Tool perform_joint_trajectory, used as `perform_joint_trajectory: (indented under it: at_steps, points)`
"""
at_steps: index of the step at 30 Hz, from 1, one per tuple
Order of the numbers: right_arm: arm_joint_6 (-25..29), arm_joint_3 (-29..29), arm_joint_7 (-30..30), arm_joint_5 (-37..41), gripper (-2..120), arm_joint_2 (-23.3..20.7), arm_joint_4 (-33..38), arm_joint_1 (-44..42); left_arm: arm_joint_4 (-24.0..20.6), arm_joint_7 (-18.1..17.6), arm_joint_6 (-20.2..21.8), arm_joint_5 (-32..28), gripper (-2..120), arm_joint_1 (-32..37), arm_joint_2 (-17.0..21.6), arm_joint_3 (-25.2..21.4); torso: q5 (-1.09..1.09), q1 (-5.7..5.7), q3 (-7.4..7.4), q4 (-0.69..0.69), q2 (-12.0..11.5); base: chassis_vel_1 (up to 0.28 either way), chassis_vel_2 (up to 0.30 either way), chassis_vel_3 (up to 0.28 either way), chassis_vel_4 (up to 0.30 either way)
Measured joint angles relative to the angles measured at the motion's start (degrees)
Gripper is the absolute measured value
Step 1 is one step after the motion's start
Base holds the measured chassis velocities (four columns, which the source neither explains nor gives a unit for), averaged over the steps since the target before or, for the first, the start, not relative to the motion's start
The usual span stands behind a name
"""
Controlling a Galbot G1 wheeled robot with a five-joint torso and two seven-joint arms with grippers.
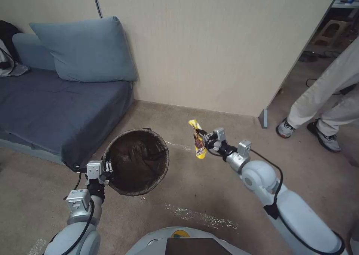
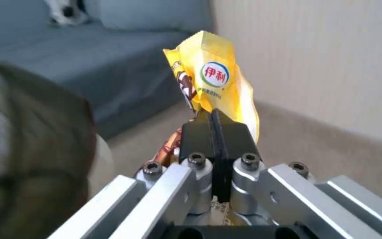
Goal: Pick up the trash bin, then pick up the garbage from the floor and place it into the trash bin.
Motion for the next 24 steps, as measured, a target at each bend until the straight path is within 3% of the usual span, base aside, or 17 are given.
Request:
perform_joint_trajectory:
  at_steps: [12,19,24]
  points:
    - [-4.9,1.6,-4.3,12.7,0,-6.2,7.6,7.6,0.2,0.5,1.0,-0.1,0,0.1,0.1,0.3,-0.01,0.0,0.0,0.0,0.0,0.0,0.0,0.0,0.0]
    - [-6.0,-4.8,-6.7,16.5,0,-9.3,9.3,15.8,0.1,0.5,1.1,0.1,0,0.3,0.1,0.3,-0.01,0.0,0.0,0.0,0.0,0.0,0.0,0.0,0.0]
    - [-6.4,-11.0,-6.8,16.5,0,-8.9,9.2,22.8,0.1,0.5,1.1,0.3,0,0.2,-0.1,0.3,-0.02,0.0,0.0,0.0,0.0,0.0,0.0,0.0,0.0]
